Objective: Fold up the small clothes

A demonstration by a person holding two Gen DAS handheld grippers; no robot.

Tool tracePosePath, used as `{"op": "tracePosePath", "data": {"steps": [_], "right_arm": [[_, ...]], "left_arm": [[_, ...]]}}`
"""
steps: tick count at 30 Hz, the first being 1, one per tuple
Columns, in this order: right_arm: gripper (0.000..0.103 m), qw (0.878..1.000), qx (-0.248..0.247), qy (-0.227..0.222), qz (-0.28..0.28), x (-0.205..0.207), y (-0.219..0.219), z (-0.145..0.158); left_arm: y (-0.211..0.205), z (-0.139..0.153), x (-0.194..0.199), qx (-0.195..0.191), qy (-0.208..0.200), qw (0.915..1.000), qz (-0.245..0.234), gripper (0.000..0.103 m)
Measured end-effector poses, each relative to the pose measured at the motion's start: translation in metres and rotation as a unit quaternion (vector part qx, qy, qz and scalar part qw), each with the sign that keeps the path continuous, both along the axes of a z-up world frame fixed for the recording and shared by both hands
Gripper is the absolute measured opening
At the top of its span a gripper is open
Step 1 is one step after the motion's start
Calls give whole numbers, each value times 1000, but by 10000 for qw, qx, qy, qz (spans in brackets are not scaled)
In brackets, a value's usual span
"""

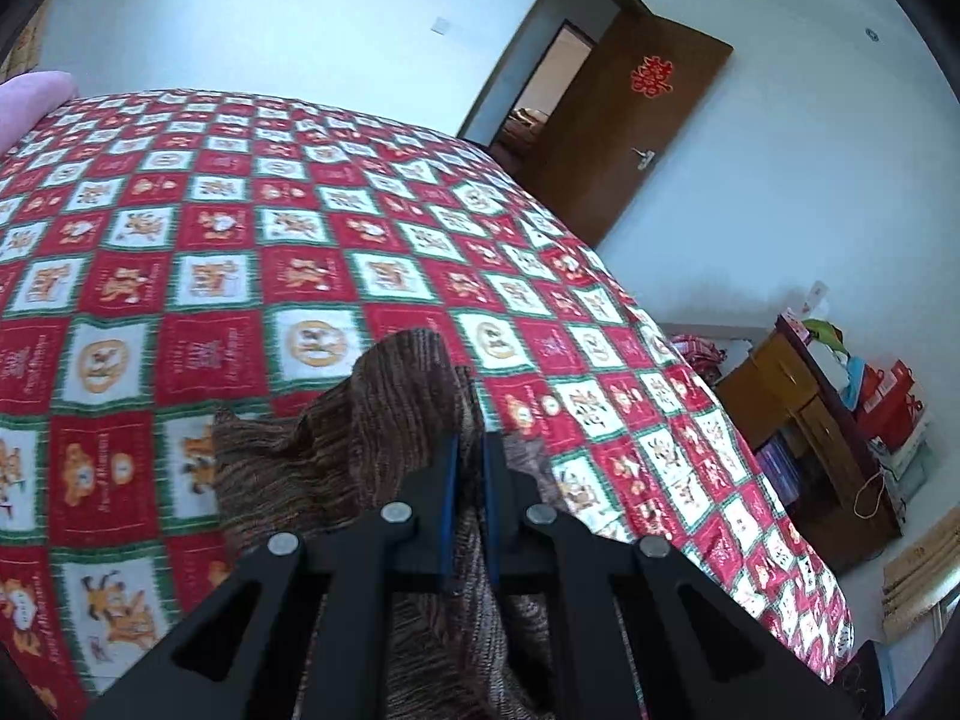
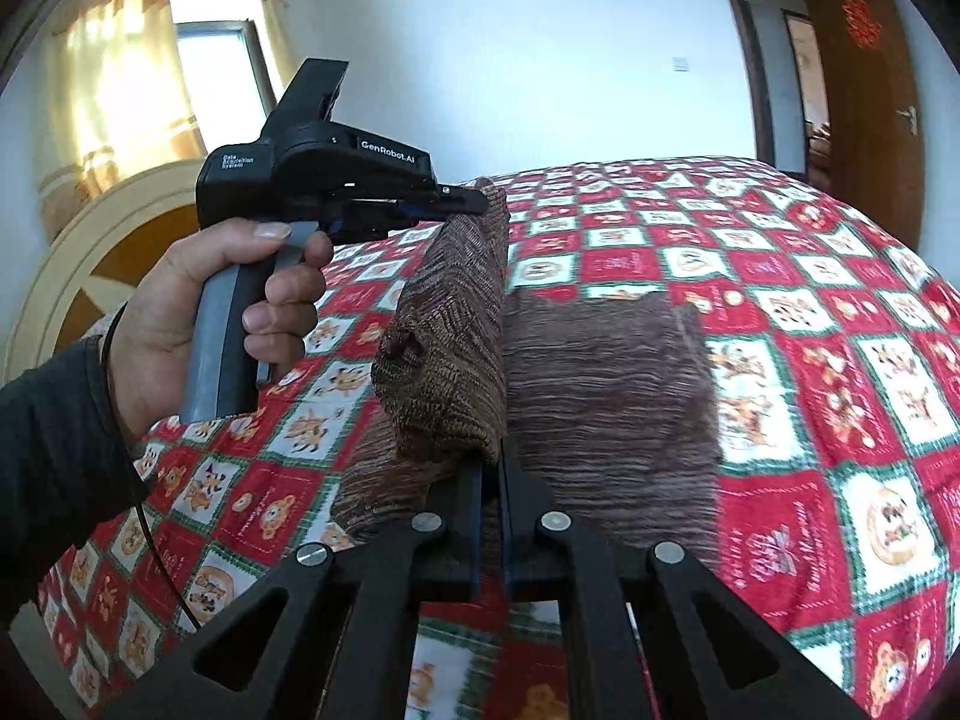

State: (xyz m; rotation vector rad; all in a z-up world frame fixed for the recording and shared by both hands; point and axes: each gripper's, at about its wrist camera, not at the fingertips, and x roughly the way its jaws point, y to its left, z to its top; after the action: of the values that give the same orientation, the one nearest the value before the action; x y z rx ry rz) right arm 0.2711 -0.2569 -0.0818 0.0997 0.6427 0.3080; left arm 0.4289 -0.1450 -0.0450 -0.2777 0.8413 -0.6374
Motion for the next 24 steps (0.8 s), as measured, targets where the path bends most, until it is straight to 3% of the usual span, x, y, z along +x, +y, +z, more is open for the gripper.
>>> {"op": "tracePosePath", "data": {"steps": [12,24], "right_arm": [[4,9971,442,482,-401,0,-46,-19],[4,9771,1470,1268,-876,6,-89,-60]], "left_arm": [[-70,-24,3,323,96,9985,-441,8],[-133,-59,-3,933,-2,9923,-818,8]]}}
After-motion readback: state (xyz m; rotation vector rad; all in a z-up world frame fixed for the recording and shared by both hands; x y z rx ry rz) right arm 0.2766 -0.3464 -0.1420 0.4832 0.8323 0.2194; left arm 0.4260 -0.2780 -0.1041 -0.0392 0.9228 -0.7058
